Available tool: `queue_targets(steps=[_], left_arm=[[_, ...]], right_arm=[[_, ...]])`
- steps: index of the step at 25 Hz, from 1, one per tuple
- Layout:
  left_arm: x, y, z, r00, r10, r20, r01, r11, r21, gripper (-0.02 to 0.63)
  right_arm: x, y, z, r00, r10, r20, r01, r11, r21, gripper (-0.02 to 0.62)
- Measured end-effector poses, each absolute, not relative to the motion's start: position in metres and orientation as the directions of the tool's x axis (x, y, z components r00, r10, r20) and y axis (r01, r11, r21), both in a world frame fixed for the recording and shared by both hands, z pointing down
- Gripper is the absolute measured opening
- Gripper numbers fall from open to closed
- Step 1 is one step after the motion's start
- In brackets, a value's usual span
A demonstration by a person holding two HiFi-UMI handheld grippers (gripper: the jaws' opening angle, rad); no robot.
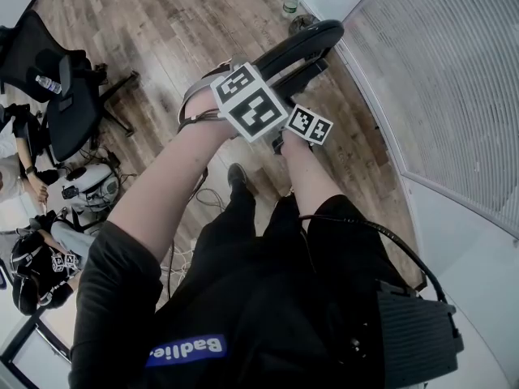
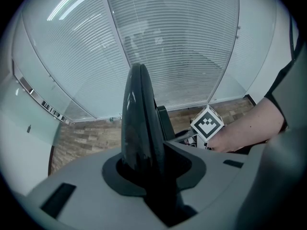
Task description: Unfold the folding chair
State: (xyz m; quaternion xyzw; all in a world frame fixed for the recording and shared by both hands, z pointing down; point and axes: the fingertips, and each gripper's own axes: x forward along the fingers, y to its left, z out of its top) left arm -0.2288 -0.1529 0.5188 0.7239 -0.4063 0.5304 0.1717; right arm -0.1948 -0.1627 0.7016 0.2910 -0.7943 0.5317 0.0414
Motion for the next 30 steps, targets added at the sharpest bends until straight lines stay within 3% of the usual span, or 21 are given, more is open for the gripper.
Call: queue_targets(steps=[30], left_arm=[[-0.198, -0.137, 0.533, 0.15, -0.373, 0.916, -0.78, -0.614, -0.123, 0.092]], right_arm=[[-0.074, -0.1, 0.728, -0.847, -0.414, 0.332, -0.428, 0.163, -0.889, 0.146]])
